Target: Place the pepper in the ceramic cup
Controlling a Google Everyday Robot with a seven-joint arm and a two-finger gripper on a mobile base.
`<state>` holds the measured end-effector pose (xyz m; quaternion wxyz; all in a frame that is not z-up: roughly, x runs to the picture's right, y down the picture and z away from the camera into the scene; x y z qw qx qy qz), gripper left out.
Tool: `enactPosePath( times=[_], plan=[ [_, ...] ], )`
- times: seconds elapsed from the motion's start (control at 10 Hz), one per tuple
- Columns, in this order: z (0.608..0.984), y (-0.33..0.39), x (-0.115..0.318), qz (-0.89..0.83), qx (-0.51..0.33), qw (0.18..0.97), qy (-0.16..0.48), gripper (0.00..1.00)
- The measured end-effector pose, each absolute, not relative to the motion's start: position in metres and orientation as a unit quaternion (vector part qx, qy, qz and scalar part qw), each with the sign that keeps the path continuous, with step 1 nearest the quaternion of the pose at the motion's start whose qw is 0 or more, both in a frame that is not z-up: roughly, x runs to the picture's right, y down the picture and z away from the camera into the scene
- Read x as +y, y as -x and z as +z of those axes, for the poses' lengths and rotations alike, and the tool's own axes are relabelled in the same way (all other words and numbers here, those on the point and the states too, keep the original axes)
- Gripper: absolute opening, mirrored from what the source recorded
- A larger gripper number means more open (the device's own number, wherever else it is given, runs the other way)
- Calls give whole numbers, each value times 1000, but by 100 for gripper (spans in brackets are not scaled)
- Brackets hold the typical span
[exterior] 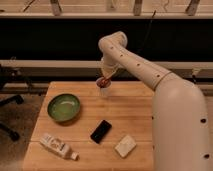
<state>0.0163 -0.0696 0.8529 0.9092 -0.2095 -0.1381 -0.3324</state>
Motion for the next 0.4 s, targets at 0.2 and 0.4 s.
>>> enactPosePath(
  times=[0.2,0.4],
  plan=[
    [853,-3,-70,-336,-147,907,205,5],
    [853,-3,-70,-334,-144,908,207,23]
  ],
)
